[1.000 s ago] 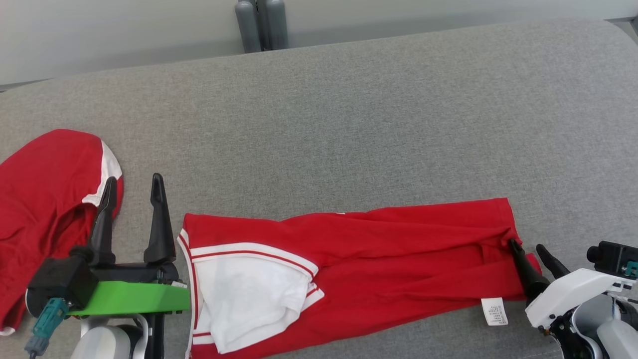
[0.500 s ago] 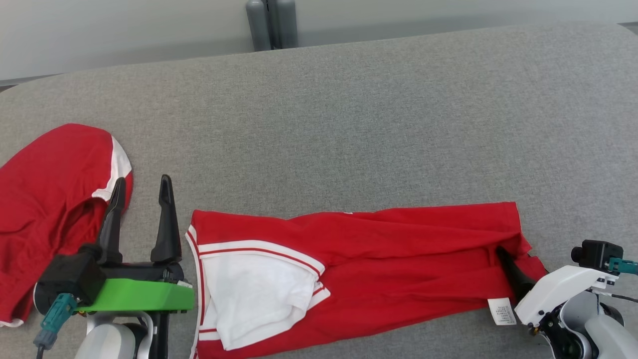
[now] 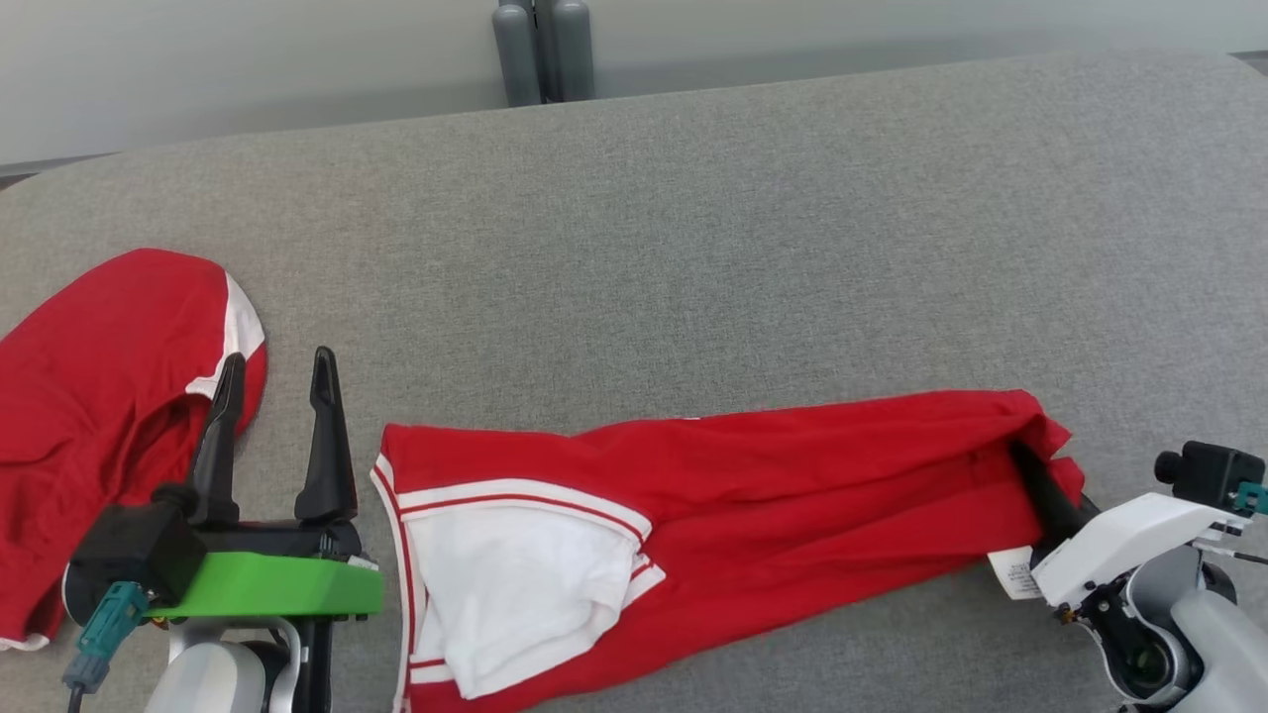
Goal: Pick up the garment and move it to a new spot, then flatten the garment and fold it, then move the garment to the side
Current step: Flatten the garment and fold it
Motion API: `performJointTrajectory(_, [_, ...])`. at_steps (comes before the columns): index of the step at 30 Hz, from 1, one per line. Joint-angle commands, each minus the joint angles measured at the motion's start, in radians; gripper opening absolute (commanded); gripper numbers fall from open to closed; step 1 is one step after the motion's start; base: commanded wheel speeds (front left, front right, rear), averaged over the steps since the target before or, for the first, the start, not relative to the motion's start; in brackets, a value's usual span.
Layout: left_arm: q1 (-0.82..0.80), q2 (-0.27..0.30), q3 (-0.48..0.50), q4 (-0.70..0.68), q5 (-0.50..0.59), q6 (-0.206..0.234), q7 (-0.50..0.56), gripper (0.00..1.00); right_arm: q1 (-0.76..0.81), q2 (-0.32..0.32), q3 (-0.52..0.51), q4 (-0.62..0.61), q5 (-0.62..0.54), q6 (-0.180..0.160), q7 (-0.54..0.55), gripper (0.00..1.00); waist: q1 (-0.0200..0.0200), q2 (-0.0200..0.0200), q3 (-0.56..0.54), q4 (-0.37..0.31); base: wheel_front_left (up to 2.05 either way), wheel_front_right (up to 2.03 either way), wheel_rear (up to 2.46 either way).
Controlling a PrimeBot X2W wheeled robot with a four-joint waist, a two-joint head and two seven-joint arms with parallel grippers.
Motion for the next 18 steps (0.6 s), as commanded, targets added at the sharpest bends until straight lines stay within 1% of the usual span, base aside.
performJointTrajectory(1, [0.005,-0.002,0.004,0.003,-0.002,-0.003,-0.003,1.00,-0.014,-0.022,-0.009,0.001,0.011,0.001,-0.010,0.00,0.0000,0.0000,-0.003,-0.003,0.00,0.00,0.00])
performJointTrajectory(10, [0.009,0.002,0.000,0.006,-0.002,-0.003,-0.003,1.00,-0.047,-0.116,-0.065,0.032,0.029,0.001,-0.047,0.00,0.0000,0.0000,-0.012,-0.012,0.00,0.00,0.00])
performJointTrajectory(12, [0.011,0.004,0.000,0.006,-0.004,-0.001,-0.003,1.00,-0.056,-0.131,-0.078,0.010,0.033,0.001,-0.056,0.00,0.0000,0.0000,-0.016,-0.012,0.00,0.00,0.00])
performJointTrajectory(14, [0.016,0.008,0.006,0.006,-0.007,0.003,-0.003,1.00,-0.061,-0.155,-0.086,-0.024,0.012,0.001,-0.062,0.00,0.0000,0.0000,-0.022,-0.013,0.00,0.00,0.00])
performJointTrajectory(18, [0.027,0.013,0.012,0.005,-0.012,0.009,-0.003,1.00,-0.060,-0.175,-0.089,-0.120,-0.037,0.001,-0.052,0.00,0.0000,0.0000,-0.039,-0.013,0.00,0.00,0.00])
